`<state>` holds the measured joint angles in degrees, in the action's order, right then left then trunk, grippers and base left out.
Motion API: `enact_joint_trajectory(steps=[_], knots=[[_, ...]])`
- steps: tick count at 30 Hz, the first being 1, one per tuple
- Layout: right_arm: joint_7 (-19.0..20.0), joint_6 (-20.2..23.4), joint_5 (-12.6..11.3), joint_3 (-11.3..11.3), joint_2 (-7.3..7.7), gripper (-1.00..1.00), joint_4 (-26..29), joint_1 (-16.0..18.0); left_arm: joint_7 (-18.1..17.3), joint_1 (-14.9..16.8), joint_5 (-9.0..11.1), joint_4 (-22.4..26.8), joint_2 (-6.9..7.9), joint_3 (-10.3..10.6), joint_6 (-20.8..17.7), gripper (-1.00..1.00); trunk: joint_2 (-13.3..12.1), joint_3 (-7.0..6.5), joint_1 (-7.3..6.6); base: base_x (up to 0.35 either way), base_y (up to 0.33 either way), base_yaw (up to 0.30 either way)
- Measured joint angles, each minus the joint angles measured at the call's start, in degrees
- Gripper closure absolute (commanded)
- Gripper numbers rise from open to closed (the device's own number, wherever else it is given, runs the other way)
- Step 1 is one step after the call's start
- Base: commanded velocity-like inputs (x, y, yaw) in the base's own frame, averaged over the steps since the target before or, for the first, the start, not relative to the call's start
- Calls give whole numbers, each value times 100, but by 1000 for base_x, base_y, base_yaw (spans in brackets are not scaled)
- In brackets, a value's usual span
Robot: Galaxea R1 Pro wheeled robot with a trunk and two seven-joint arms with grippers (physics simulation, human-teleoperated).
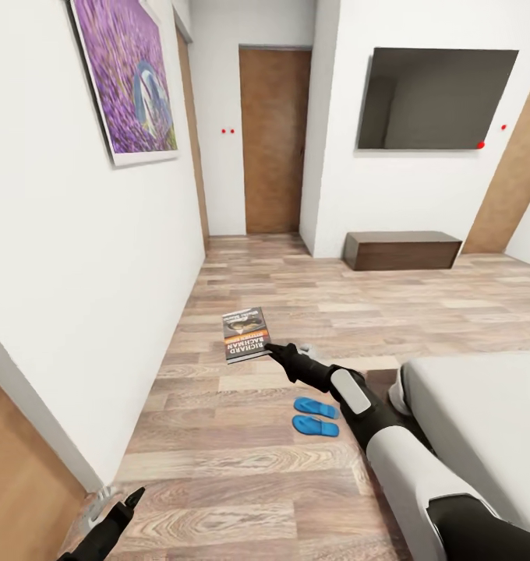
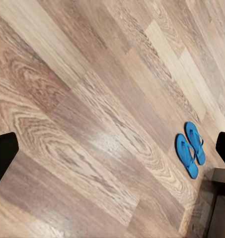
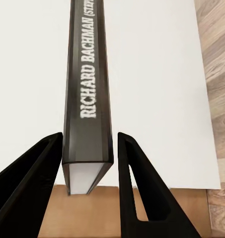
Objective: In the bedroom, move the book from the bed onto either nightstand, and place the two sandals side by side next to the bed.
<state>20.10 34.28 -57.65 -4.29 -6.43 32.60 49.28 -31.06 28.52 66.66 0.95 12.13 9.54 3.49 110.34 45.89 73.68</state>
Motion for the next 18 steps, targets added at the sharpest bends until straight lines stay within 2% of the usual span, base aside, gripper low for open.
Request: enact_joint_trajectory(steps=[11, 18], knots=[[0, -4, 12, -1, 0, 100, -1, -1, 0, -3, -5, 0, 0, 4, 1, -100, 0, 0, 0, 0, 0, 237], [-1, -3, 11, 1, 0, 100, -1, -1, 0, -3, -4, 0, 5, 15, 0, -100, 0, 0, 0, 0, 0, 182]])
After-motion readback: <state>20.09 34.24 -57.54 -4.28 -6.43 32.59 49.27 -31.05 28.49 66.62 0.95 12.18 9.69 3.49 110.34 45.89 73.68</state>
